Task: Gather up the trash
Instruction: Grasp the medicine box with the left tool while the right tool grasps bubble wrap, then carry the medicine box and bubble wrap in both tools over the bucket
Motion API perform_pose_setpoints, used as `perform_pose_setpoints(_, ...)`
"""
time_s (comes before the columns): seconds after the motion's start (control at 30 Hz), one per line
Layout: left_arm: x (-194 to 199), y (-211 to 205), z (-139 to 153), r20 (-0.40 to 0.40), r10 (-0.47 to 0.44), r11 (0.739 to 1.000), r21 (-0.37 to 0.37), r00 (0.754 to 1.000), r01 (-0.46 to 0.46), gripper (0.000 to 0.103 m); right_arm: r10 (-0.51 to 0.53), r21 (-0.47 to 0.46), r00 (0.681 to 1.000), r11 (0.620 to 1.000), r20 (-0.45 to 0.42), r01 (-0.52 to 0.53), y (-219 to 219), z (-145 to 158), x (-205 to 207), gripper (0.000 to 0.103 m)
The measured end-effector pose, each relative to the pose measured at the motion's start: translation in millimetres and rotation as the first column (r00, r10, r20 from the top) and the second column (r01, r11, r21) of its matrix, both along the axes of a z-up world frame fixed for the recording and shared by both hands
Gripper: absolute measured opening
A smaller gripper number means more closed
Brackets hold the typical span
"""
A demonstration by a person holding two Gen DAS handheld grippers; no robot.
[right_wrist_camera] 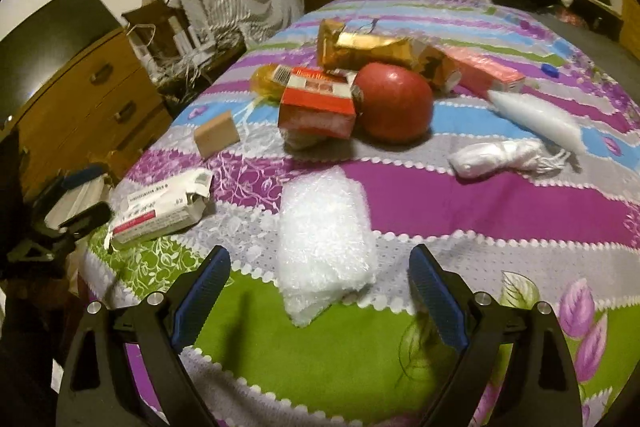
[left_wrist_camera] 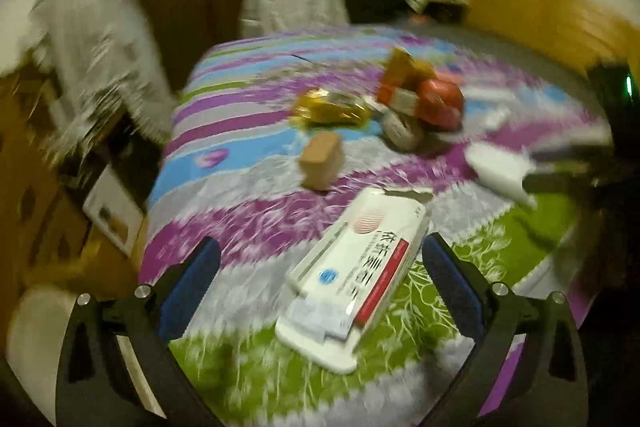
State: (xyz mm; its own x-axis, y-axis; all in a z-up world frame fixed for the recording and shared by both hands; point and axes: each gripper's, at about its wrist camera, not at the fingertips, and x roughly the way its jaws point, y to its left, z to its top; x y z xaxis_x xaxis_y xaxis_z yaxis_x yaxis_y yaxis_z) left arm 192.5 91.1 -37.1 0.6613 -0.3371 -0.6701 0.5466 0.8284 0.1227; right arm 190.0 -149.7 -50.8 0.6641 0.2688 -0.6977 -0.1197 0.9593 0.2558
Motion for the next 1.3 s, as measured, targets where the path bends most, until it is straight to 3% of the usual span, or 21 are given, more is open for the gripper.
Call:
perform_pose_setpoints(0.07, 12.9, -9.6, -6.8, -0.02, -0.038, 0.998, 0.043, 0.999, 0.039, 0.097, 0.027, -0.009, 1.0, 1.0, 0.001, -0.027, 2.4, -1.1, 2.5, 0.091)
perform_pose_setpoints(0.17, 33.7, -16.9, -24.6, -0.115, -0.054, 0.997, 0.054, 0.992, 0.061, 0.097, 0.027, -0.081, 1.0, 0.996, 0.001, -0.027, 5.4, -4.4, 11.5, 0.091)
perform_pose_setpoints(0.23, 34.9, -22.4, -36.8, -0.162, -0.107, 0.991, 0.06, 0.981, 0.118, 0.09, 0.037, -0.102, 0.999, 0.994, 0.001, -0.037, 7.5, -7.2, 18.0, 0.088)
perform_pose_setpoints(0.27, 33.1, -26.0, -40.7, -0.175, -0.123, 0.988, 0.075, 0.977, 0.137, 0.079, 0.047, -0.108, 0.999, 0.993, -0.006, -0.047, 9.3, -9.3, 20.6, 0.078)
perform_pose_setpoints(0.3, 28.1, -29.3, -41.2, -0.161, -0.13, 0.985, 0.09, 0.978, 0.146, 0.075, 0.057, -0.115, 0.998, 0.992, -0.01, -0.058, 11.6, -11.6, 22.0, 0.073)
perform_pose_setpoints(0.4, 18.2, -31.9, -42.2, -0.138, -0.125, 0.986, 0.096, 0.983, 0.139, 0.067, 0.058, -0.13, 0.998, 0.99, 0.007, -0.056, 14.5, -18.1, 19.6, 0.055)
perform_pose_setpoints(0.43, 15.9, -31.5, -42.4, -0.133, -0.115, 0.988, 0.09, 0.984, 0.128, 0.065, 0.054, -0.114, 0.998, 0.992, 0.018, -0.052, 12.4, -17.9, 17.8, 0.054)
perform_pose_setpoints(0.57, -0.1, -30.8, -39.8, -0.127, -0.053, 0.995, 0.071, 0.991, 0.063, 0.056, 0.016, -0.058, 0.998, 0.998, 0.057, -0.013, 1.4, -13.7, 10.5, 0.054)
perform_pose_setpoints(0.83, -42.2, -30.2, -27.0, -0.168, 0.127, 0.992, 0.024, 0.978, -0.125, 0.054, 0.012, -0.028, 0.997, 1.0, 0.079, -0.009, 1.7, -5.9, -25.8, 0.054)
perform_pose_setpoints(1.1, -63.0, -26.7, -19.6, -0.199, 0.333, 0.938, -0.024, 0.922, -0.345, 0.053, 0.011, 0.015, 0.997, 1.0, 0.075, -0.012, -1.0, -1.2, -62.4, 0.053)
perform_pose_setpoints(1.17, -64.2, -27.4, -19.2, -0.191, 0.397, 0.915, 0.006, 0.898, -0.403, 0.053, 0.005, 0.01, 0.997, 1.0, 0.072, -0.005, 0.2, -1.8, -68.3, 0.053)
perform_pose_setpoints(1.3, -72.1, -32.0, -11.4, -0.172, 0.457, 0.888, 0.028, 0.873, -0.46, 0.053, -0.019, 0.036, 0.999, 0.999, 0.046, 0.017, -4.3, -5.1, -75.9, 0.053)
